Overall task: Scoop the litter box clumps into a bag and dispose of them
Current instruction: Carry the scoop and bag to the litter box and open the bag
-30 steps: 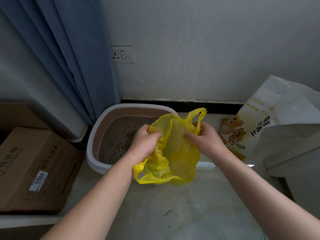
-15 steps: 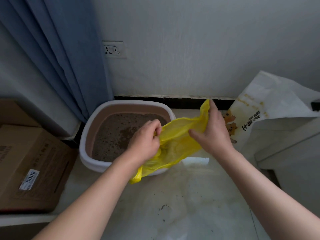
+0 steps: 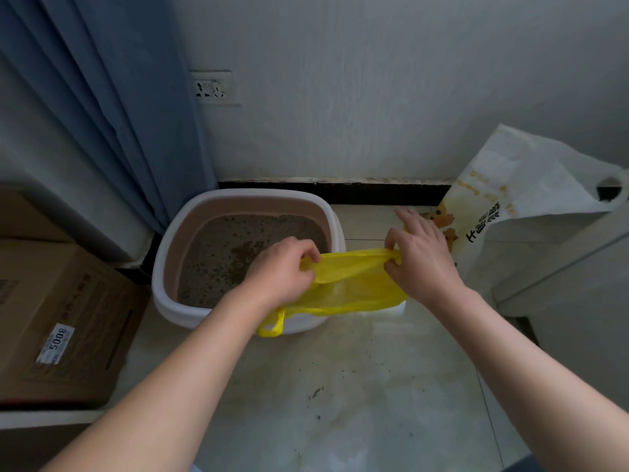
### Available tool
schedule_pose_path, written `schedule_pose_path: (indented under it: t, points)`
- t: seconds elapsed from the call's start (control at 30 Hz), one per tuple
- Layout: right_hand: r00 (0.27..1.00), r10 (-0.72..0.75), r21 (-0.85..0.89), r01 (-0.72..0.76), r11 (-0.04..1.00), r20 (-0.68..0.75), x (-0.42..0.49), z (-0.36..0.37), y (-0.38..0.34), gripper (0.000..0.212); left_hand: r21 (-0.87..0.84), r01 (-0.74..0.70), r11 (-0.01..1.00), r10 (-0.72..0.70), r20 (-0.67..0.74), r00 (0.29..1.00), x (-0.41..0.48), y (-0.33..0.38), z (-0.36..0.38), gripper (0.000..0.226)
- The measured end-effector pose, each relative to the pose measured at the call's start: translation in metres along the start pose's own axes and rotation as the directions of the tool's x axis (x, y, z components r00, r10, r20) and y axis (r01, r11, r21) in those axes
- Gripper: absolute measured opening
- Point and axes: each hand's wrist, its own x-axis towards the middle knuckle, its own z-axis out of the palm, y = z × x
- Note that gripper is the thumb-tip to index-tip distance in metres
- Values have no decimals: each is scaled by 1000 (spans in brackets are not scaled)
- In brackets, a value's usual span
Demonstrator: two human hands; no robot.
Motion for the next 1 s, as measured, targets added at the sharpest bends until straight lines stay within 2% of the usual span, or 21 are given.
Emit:
schedule_pose_path:
  t: [0.1,0.2,0.37,0.5,0.63,0.77,0.83,0.9,1.0]
  points:
    - [986,-51,0,52,999,161,-4,4,-6,17,181,9,983,-18,48,999,-6,-4,1,34]
    - [953,-65,186,9,982,296,-4,4,-13,18,222,-3,975,-19,98,995,-12,-6,-3,46]
    - [939,-106,400,-37,916,327,7,4,-33,17,201,30,979,-57,130,990,-21,-19,-22,51]
    - [929,-148,403,-1,915,339,11,12,-47,20,208,19,978,-54,165,985,-33,-27,-27,57]
    - [928,-126,413,-33,910,352,14,17,-52,17,207,-2,978,-23,117,993,-41,-32,-31,30]
    - [921,-142,383,-8,924,363,14,17,-60,12,148,-28,989,12,110,994,-46,-32,-35,26]
    - [905,-152,372,-7,928,397,10,19,-65,14,156,-29,987,5,154,988,-47,-35,-33,25]
    - [887,-174,380,-1,925,427,3,22,-73,13,174,-16,985,-27,240,970,-47,-41,-30,35]
    - [856,-227,360,51,932,465,-11,34,-86,16,228,-11,974,-88,421,903,-52,-50,-24,43]
